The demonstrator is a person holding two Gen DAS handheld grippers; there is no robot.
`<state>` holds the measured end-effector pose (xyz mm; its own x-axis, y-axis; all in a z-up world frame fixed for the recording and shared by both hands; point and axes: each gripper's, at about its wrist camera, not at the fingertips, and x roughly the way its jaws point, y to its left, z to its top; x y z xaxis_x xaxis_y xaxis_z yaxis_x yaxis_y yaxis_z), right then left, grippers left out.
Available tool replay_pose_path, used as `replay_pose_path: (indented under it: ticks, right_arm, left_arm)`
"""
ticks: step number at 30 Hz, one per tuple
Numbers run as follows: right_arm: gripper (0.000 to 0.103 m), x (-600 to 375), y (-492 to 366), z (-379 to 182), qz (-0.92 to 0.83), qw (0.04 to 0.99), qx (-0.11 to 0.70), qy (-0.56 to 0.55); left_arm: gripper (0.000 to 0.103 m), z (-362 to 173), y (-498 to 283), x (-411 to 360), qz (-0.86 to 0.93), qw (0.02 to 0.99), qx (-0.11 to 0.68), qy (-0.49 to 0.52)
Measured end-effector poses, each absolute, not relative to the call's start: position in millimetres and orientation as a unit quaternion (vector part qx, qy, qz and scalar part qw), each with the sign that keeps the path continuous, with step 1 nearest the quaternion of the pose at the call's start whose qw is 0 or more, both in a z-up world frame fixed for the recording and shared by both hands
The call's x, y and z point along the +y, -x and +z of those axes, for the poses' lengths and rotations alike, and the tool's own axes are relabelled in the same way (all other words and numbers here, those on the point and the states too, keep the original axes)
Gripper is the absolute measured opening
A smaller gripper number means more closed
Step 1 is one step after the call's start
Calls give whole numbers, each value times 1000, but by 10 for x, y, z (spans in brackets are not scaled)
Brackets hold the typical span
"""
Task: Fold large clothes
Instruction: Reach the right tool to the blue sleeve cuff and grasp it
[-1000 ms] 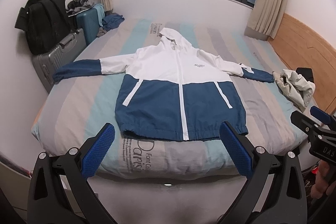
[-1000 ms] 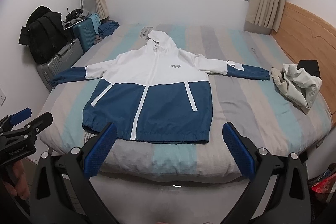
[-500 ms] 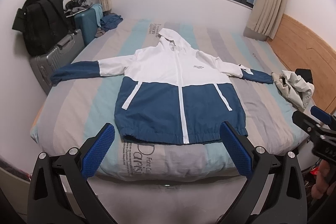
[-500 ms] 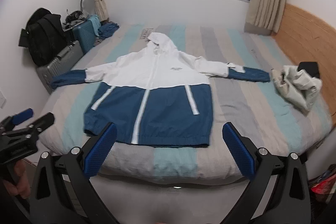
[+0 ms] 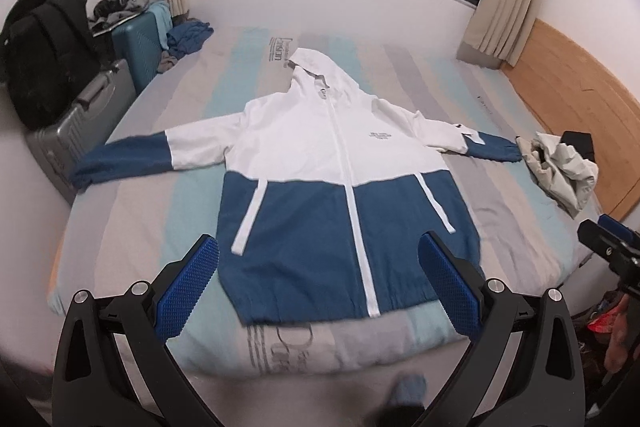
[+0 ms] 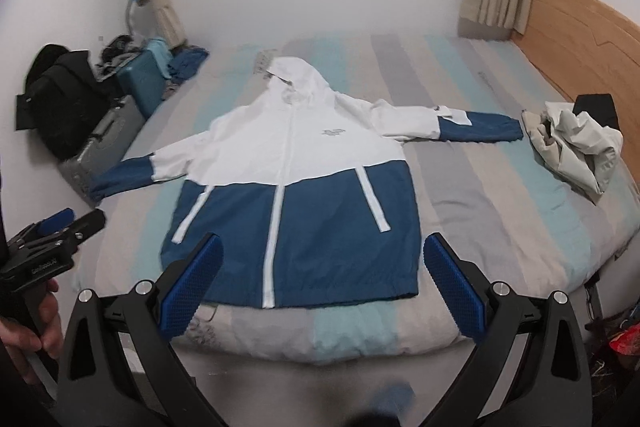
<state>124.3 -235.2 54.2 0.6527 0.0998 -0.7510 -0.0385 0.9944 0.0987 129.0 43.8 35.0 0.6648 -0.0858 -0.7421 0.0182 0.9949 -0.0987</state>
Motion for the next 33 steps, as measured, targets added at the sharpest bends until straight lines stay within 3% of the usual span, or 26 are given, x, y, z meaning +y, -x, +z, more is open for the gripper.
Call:
replay_pose_path:
  ticks: [20, 33]
  right_arm:
    - [96, -3331, -4574, -612, 58, 888, 455, 10]
    - [96, -4842, -5871, -1654, -57, 880, 471, 3]
  left_arm:
    - [97, -615, -4406, 300, 95, 885, 450, 72]
    - [97, -1648, -5608, 644, 119, 865, 484, 57]
